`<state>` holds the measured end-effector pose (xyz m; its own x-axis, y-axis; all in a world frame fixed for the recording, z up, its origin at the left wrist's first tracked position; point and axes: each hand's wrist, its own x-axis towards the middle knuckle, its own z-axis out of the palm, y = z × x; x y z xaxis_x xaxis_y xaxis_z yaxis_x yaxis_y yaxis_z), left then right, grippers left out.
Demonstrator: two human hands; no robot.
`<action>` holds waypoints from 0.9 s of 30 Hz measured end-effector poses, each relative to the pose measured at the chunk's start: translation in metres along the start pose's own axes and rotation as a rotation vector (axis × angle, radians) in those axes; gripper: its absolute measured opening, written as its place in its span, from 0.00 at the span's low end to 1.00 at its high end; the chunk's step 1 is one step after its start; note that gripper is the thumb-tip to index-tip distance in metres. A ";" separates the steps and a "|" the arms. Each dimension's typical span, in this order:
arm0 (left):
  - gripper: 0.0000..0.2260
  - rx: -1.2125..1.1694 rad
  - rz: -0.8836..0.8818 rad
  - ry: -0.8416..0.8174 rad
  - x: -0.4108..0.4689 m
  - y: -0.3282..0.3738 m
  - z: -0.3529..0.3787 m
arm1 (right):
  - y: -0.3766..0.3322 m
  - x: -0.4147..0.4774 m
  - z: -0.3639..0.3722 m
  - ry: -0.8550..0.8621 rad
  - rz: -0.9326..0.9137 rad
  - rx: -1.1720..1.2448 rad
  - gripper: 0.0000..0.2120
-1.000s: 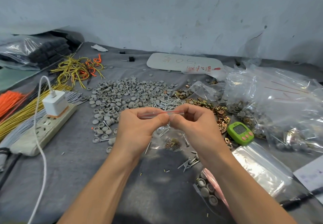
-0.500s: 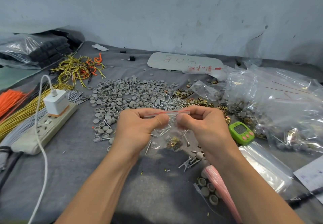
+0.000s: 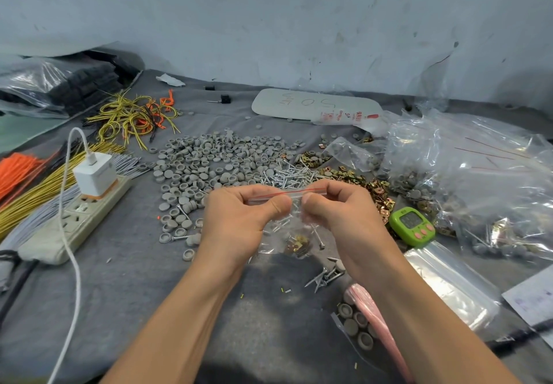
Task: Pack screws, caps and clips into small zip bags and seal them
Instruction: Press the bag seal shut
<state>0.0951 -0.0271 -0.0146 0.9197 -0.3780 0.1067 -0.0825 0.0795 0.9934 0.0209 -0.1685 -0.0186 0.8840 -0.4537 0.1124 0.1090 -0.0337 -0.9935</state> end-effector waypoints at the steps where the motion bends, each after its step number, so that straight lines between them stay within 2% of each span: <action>1: 0.08 -0.009 0.001 -0.016 -0.001 0.000 0.000 | 0.000 -0.001 0.001 -0.026 0.001 -0.028 0.04; 4: 0.05 -0.031 0.004 -0.059 0.000 -0.001 -0.002 | 0.000 -0.001 0.001 -0.007 -0.020 -0.072 0.03; 6: 0.03 -0.031 -0.008 -0.045 0.002 -0.001 -0.004 | -0.002 0.000 -0.002 0.023 -0.020 -0.045 0.07; 11: 0.08 -0.019 -0.023 -0.029 0.002 -0.003 -0.003 | -0.006 -0.001 -0.003 0.015 0.043 0.083 0.13; 18: 0.05 -0.056 -0.048 -0.032 0.004 -0.002 -0.003 | -0.009 0.000 -0.004 0.004 0.075 0.167 0.12; 22: 0.09 -0.081 -0.103 0.008 0.007 -0.003 -0.006 | -0.008 0.000 -0.010 0.067 0.088 0.188 0.11; 27: 0.11 -0.087 -0.046 0.013 0.006 -0.001 -0.005 | -0.008 -0.001 -0.006 0.093 0.049 0.160 0.12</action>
<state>0.1023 -0.0246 -0.0153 0.9267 -0.3710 0.0599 -0.0071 0.1420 0.9898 0.0166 -0.1731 -0.0112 0.8450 -0.5319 0.0548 0.1446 0.1287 -0.9811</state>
